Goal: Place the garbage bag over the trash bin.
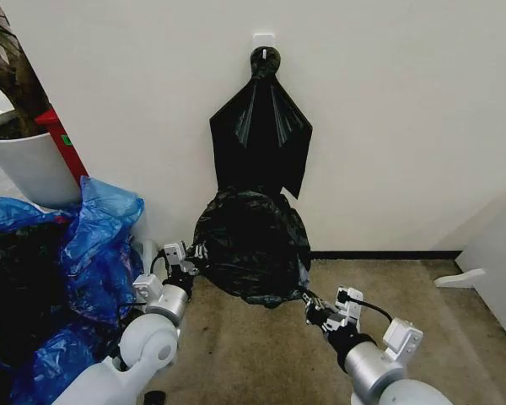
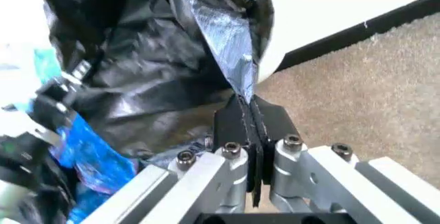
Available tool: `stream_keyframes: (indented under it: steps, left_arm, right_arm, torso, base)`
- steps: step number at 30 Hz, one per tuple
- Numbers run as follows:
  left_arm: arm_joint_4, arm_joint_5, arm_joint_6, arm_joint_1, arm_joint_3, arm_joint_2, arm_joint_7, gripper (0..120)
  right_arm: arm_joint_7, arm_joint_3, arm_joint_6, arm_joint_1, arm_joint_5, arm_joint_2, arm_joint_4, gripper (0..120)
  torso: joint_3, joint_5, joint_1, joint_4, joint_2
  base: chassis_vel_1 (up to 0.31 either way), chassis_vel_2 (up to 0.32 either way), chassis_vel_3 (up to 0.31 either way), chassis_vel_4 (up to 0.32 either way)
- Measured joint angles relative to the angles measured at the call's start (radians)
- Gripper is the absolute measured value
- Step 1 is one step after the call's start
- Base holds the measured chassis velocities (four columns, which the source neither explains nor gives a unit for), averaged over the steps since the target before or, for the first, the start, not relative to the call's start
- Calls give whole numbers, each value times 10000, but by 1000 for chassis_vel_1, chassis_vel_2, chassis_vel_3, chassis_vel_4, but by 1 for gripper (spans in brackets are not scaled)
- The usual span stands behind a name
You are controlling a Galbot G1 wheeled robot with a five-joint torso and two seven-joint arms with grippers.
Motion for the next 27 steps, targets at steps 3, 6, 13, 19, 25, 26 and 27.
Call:
stream_keyframes:
  steps: [3,6,13,19,25,26,27]
  left_arm:
    - [-173,-379,163,17,-43,2,-108,1]
    - [-287,-589,253,37,-76,29,-146,1]
    - [-638,-1176,506,101,-174,134,-273,1]
    - [-1520,-2018,1324,389,-257,358,-480,1]
    - [-2321,-3205,2011,413,-235,412,-1317,1]
    - [-2450,-3374,2163,389,-235,431,-1526,1]
    - [-2450,-3374,2163,389,-235,431,-1526,1]
  right_arm:
    - [-680,155,12,-352,-577,29,-255,0]
    - [-1034,215,47,-524,-928,62,-440,0]
    - [-1783,334,265,-724,-1705,184,-966,0]
    - [-3086,589,844,-412,-2763,384,-2201,0]
    - [-3249,731,1022,-11,-3067,487,-3098,0]
    - [-3252,772,1024,-19,-3071,513,-3199,0]
    - [-3252,772,1024,-19,-3071,513,-3199,0]
  torso:
    - [-1,0,0,-2,0]
    - [-1,0,0,-1,0]
    - [-1,1,0,0,0]
    - [-1,1,0,2,0]
    - [0,3,0,1,0]
    - [-1,2,0,1,0]
    - [-1,2,0,1,0]
  base:
    - [0,0,0,0]
    - [0,0,0,0]
    - [0,0,0,0]
    - [0,0,0,0]
    - [0,0,0,0]
    - [0,0,0,0]
    - [0,0,0,0]
